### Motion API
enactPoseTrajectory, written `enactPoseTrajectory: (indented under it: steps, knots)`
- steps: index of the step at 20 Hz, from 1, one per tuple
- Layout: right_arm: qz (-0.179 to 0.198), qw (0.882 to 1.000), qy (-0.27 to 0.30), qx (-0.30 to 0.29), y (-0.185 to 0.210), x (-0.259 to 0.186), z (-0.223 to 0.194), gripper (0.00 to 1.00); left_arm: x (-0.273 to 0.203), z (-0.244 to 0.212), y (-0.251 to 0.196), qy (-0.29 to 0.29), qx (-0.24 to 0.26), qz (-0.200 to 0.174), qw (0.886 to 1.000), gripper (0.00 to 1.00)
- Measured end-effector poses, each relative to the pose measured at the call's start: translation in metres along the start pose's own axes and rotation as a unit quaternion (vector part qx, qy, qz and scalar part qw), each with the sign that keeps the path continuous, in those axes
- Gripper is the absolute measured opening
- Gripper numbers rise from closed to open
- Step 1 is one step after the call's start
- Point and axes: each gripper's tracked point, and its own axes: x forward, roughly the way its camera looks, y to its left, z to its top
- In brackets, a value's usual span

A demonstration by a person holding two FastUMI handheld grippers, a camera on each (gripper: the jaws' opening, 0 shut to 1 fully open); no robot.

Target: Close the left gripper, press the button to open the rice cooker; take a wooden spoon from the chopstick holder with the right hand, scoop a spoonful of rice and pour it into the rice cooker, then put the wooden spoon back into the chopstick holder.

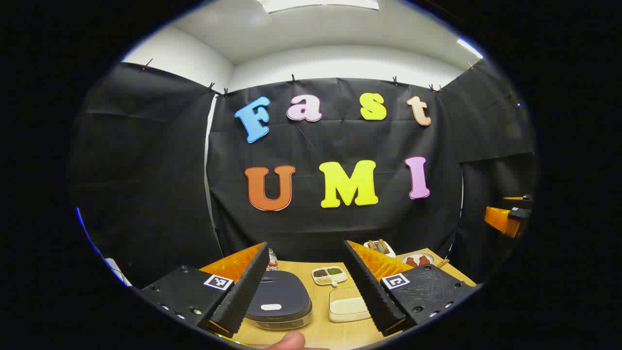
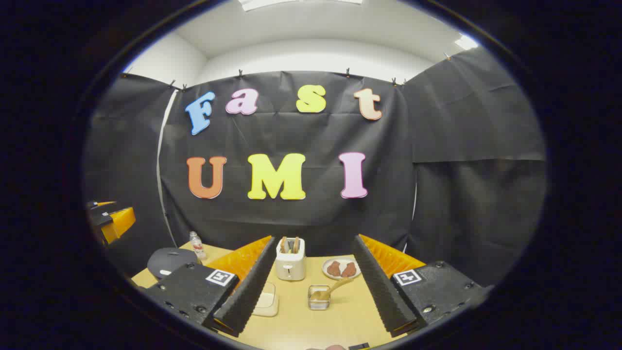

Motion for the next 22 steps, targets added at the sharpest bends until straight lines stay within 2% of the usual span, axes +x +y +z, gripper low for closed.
enactPoseTrajectory:
  steps: [22]
  knots:
    - [0.002, 1.0, 0.01, -0.012, 0.01, 0.006, 0.001, 0.99, 0.002, 0.001, 0.012, -0.002, 0.005, 0.015, 1.0, 0.96]
